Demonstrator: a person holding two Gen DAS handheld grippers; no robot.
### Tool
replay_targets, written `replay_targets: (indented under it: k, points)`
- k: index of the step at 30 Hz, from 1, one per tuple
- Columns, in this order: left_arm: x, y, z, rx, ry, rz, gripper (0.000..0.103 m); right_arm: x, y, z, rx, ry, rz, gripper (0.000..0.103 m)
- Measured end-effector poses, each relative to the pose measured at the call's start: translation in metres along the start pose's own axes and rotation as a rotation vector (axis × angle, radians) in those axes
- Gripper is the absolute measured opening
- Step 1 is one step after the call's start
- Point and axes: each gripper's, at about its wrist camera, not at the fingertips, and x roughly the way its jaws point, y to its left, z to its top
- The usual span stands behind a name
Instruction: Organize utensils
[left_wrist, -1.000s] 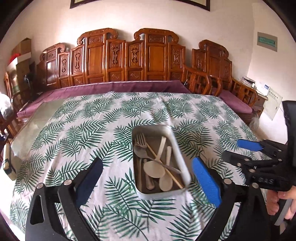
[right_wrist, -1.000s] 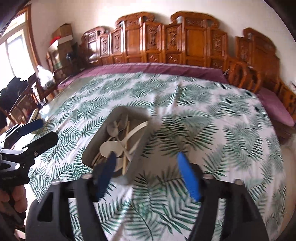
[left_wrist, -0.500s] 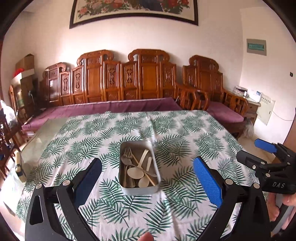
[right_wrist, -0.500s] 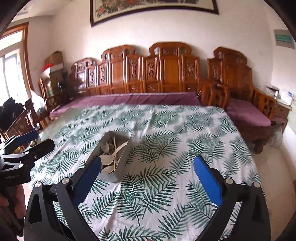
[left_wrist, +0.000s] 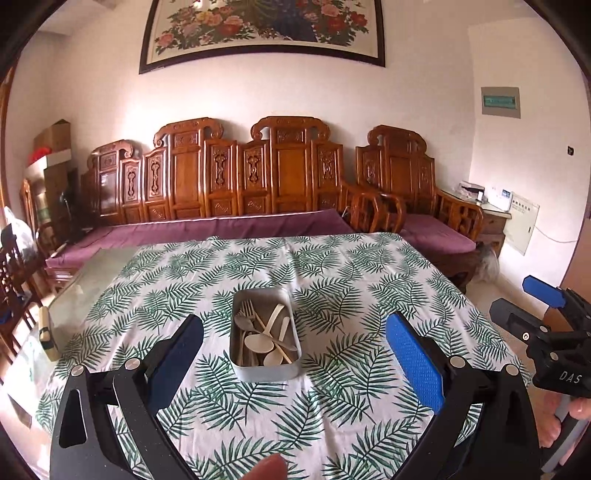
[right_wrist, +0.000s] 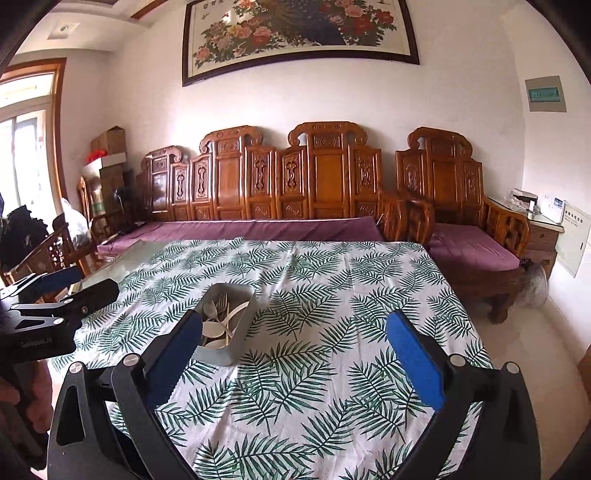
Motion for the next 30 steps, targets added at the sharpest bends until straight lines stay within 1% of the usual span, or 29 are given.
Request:
replay_targets:
  k: [11, 30]
  points:
    - [-0.0009, -0.0016, -0.0028, -0.001, -0.008, 0.002, 0.095, 0.0007, -0.0069, -0.0031, 0.024, -0.002, -0.009, 0.1]
    - [-0.0027, -0.0045, -0.0039, -0.003, -0.017, 0.006, 0.095, 0.0024, -0.0094, -0.004, 0.027, -0.007, -0.005, 0.1]
